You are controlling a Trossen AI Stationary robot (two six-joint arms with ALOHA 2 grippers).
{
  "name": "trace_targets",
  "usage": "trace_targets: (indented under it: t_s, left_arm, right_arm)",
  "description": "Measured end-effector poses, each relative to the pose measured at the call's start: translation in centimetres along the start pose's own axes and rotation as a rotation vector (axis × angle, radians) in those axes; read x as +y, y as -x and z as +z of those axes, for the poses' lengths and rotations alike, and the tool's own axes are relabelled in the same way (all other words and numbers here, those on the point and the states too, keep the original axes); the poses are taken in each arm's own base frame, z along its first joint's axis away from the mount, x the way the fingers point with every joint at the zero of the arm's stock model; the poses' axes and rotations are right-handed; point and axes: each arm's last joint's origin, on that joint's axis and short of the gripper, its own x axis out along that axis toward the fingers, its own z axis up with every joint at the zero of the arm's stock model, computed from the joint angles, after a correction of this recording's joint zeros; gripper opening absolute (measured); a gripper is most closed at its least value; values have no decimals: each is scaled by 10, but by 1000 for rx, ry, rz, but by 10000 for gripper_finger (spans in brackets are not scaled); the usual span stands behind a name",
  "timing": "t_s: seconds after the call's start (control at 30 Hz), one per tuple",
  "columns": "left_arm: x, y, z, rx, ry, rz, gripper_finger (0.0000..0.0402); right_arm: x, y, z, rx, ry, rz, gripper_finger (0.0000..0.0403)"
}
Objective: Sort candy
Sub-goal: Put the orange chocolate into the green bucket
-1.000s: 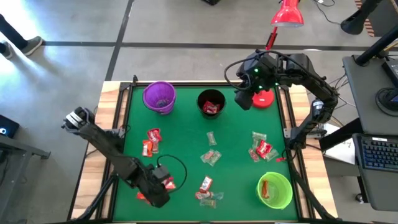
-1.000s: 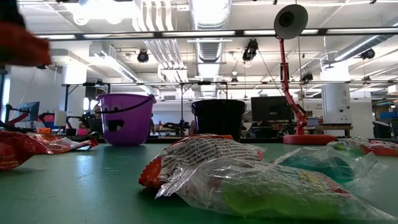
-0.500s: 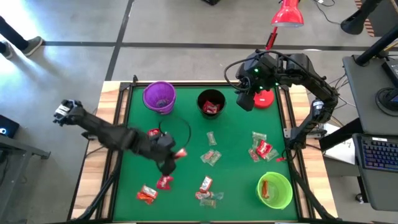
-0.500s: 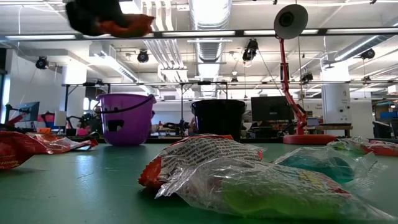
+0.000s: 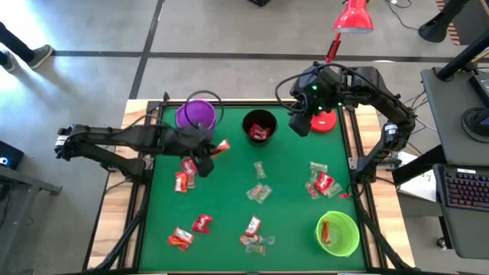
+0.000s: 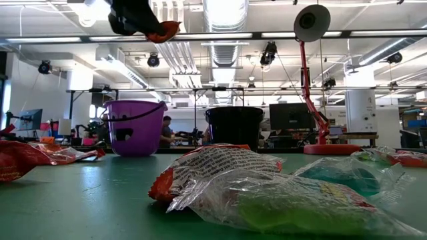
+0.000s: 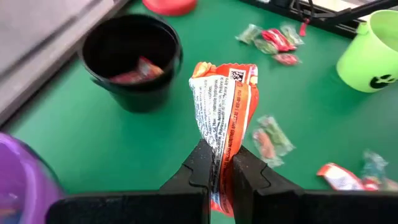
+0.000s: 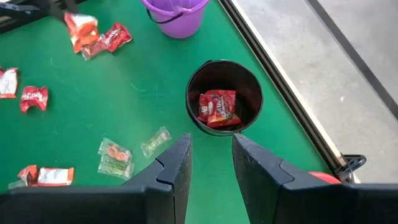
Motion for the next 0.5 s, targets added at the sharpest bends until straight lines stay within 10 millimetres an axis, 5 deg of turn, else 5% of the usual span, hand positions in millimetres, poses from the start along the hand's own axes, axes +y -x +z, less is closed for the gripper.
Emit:
trace_targets:
  t_s: [0.5]
  left_arm:
    - [33,3,14,-54,-158,16,4]
  right_arm:
    - [22,-66,25,26,89,83,106]
